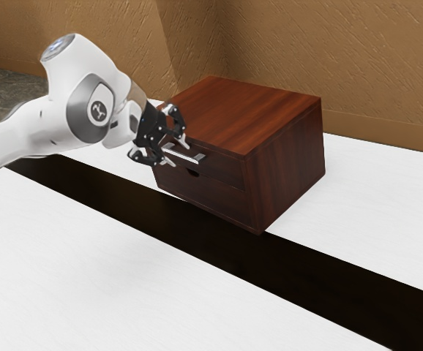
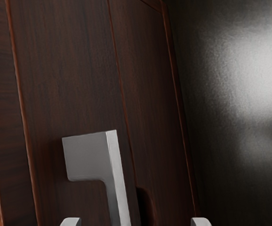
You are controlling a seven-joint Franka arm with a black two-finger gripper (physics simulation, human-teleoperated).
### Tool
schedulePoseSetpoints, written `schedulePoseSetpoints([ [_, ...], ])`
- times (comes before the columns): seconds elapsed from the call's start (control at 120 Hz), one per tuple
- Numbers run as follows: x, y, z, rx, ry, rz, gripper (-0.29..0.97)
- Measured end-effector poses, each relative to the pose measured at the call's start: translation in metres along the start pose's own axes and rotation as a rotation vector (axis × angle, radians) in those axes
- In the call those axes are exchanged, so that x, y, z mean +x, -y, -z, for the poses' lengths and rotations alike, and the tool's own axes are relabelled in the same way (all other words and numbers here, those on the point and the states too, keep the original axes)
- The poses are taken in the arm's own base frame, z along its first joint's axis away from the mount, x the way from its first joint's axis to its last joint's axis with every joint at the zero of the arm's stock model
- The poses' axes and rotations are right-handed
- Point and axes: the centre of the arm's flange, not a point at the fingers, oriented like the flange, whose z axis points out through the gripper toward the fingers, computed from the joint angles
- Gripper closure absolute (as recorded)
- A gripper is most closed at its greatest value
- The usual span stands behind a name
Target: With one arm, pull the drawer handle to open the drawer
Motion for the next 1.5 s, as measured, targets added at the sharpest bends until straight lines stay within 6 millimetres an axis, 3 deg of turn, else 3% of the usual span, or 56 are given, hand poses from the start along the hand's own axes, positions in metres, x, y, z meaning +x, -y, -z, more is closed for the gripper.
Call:
schedulePoseSetpoints([
  [0.308,-0.006,-0.004,-0.014,-0.008,0.001,-0.059,0.58],
  [0.458,-0.009,-0.008,-0.004,0.002,0.006,-0.073,0.67],
  [0.625,-0.016,-0.032,-0.003,-0.007,-0.012,-0.051,0.7],
  [0.8,-0.011,-0.057,0.023,0.009,-0.025,-0.044,0.74],
  [1.5,0.001,-0.159,0.066,0.024,-0.078,-0.015,0.75],
])
